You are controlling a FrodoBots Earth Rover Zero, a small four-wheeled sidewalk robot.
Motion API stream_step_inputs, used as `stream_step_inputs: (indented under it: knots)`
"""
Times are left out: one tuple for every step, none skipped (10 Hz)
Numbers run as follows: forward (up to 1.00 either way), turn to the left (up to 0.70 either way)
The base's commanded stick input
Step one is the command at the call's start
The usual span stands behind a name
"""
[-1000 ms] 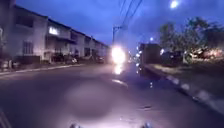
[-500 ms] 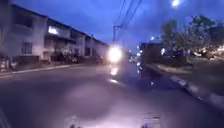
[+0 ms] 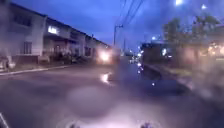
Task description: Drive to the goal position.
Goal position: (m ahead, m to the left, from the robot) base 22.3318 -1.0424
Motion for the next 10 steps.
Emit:
stream_step_inputs:
  knots:
    - [0.5,0.0]
    - [0.5,0.0]
    - [0.5,0.0]
    - [0.5,0.0]
    - [0.5,0.0]
    - [0.5,0.0]
    - [0.5,0.0]
    - [0.5,0.0]
    - [0.5,0.0]
    - [0.5,0.0]
